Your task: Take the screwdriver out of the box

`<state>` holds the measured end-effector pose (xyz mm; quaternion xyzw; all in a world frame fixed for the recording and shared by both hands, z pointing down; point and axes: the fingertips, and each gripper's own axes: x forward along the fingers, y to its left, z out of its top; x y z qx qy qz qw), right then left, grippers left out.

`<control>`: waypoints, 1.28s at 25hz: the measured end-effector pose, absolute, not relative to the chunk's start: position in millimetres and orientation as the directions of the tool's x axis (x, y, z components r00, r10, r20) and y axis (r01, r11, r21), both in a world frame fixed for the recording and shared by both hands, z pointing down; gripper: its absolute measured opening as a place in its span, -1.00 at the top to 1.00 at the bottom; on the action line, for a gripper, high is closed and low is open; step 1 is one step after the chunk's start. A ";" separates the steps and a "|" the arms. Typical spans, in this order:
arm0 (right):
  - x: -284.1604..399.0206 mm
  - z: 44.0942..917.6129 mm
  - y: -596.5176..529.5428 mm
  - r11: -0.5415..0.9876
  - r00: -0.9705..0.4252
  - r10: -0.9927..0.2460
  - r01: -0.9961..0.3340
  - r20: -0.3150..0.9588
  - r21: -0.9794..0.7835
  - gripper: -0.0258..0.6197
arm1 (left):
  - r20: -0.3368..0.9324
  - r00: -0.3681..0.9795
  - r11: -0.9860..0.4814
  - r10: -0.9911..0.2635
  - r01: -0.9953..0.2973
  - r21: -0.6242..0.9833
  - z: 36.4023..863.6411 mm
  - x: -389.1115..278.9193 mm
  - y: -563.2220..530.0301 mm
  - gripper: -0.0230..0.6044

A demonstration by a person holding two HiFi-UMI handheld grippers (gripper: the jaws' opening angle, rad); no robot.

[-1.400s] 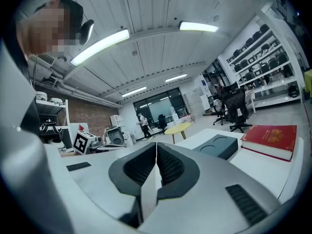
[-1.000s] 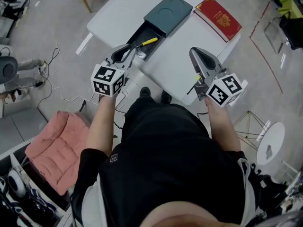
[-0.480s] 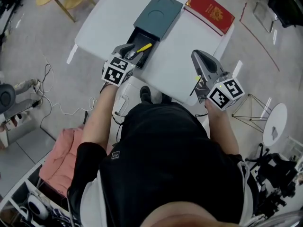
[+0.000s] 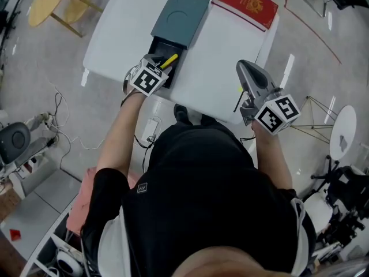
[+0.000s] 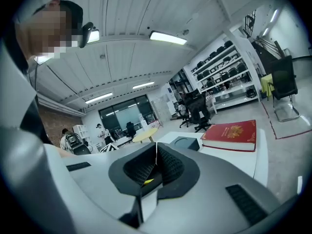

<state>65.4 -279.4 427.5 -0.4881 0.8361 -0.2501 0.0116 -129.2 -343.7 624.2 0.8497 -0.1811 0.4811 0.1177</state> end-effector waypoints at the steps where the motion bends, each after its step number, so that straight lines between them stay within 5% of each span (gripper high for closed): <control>1: 67.5 427.5 -278.5 0.390 -0.515 -0.826 -0.815 0.229 -0.428 0.83 | 0.872 0.458 -0.912 -0.175 -0.408 0.031 629.2 -128.3 -343.3 0.38; 22: 117.2 445.4 -262.3 0.314 -0.447 -0.870 -0.827 0.207 -0.467 0.83 | 0.965 0.252 -0.933 -0.075 -0.359 0.021 670.8 -124.8 -358.9 0.40; 25: 119.2 445.5 -259.8 0.307 -0.444 -0.870 -0.828 0.214 -0.469 0.83 | 0.965 0.251 -0.933 -0.073 -0.360 0.023 671.2 -123.3 -358.5 0.67; 32: 122.3 438.5 -256.0 0.333 -0.462 -0.863 -0.823 0.202 -0.461 0.83 | 0.951 0.283 -0.902 -0.123 -0.431 0.012 663.1 -125.0 -355.2 0.68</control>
